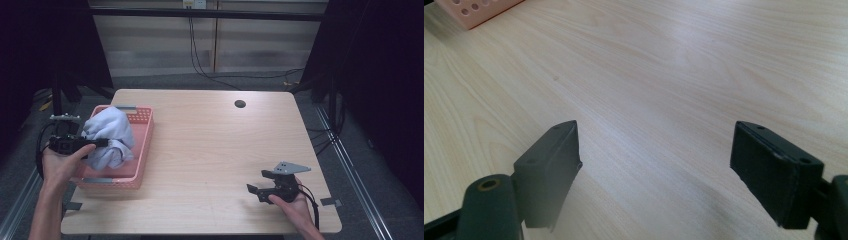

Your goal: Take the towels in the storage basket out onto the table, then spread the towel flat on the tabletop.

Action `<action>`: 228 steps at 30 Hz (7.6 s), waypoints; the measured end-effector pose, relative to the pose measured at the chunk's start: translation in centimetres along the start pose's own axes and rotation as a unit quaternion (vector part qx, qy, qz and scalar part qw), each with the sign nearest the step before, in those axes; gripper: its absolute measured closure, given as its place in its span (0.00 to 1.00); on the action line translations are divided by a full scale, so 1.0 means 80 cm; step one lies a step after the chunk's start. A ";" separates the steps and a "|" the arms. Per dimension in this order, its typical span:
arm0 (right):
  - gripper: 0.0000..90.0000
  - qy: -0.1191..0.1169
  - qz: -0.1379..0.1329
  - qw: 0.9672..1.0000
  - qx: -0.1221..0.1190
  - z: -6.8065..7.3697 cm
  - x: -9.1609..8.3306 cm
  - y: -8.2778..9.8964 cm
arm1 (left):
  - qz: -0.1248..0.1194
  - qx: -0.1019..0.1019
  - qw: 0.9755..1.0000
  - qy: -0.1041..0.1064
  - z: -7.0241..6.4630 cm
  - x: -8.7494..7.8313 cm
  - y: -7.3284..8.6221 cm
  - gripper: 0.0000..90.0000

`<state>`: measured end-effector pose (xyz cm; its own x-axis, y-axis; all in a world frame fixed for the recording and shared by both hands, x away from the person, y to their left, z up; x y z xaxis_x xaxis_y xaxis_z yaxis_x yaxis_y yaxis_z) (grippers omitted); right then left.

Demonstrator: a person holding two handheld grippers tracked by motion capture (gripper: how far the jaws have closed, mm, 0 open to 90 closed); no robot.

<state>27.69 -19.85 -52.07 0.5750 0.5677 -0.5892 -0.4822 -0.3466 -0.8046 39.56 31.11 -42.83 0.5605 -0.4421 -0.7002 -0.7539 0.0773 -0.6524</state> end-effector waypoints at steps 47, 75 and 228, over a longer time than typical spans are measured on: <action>0.22 0.000 -0.007 1.000 0.002 -0.001 -0.005 -0.001 | -0.053 0.043 0.998 0.008 -0.053 -0.069 -0.029 0.59; 0.22 0.000 -0.008 1.000 0.001 -0.001 -0.006 -0.001 | 0.023 0.105 0.994 0.017 -0.140 -0.056 -0.053 0.59; 0.94 0.052 -0.048 0.997 -0.009 -0.131 0.077 -0.237 | -0.074 0.277 0.900 0.329 -0.399 0.006 0.073 0.99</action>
<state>47.30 -17.57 -41.21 0.6834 0.5192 -0.5132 -0.4100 -0.3086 -0.8583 24.49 2.83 -37.69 0.1778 -0.9035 -0.3899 -0.2987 0.3279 -0.8962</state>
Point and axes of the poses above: each handheld gripper's, and its own axes: x roughly forward along the jaws, y roughly out of its underside, z roughly to its left, the point moved 7 cm from there along x, roughly forward along the jaws, and after that the axes turned 7 degrees about -x, right-handed, at the moved point
